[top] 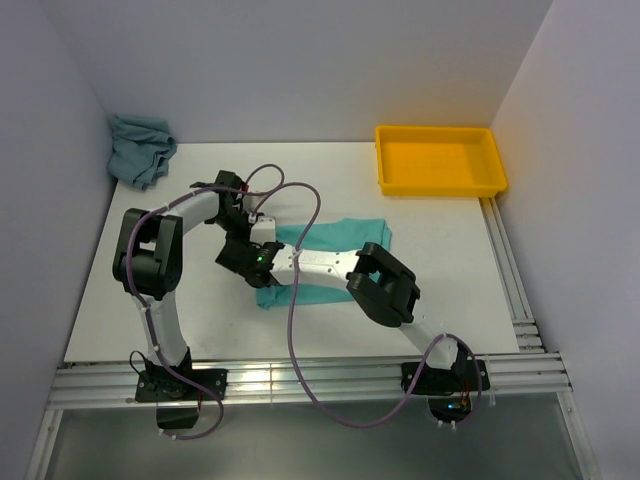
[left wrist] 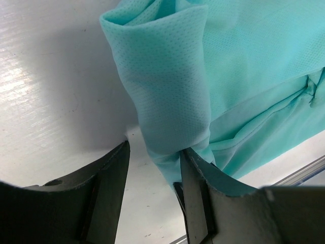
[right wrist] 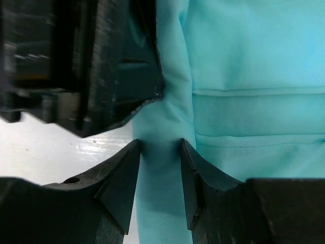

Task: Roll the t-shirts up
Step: Roll the tshirt

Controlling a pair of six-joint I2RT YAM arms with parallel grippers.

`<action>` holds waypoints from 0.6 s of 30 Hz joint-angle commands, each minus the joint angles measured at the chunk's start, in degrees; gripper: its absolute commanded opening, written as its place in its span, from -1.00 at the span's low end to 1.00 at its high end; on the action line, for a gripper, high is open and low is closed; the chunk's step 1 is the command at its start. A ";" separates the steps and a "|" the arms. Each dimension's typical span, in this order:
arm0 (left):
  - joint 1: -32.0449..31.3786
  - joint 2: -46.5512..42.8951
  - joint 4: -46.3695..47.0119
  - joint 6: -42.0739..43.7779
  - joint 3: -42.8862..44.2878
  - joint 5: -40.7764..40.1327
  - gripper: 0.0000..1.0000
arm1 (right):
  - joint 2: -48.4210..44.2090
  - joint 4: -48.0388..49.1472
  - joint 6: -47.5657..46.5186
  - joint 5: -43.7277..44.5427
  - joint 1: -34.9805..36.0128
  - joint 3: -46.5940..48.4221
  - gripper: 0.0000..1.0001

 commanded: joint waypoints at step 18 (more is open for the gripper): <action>-0.50 1.66 -0.15 0.99 1.25 -2.90 0.05 | 7.91 -9.99 0.52 8.25 1.83 12.77 -0.04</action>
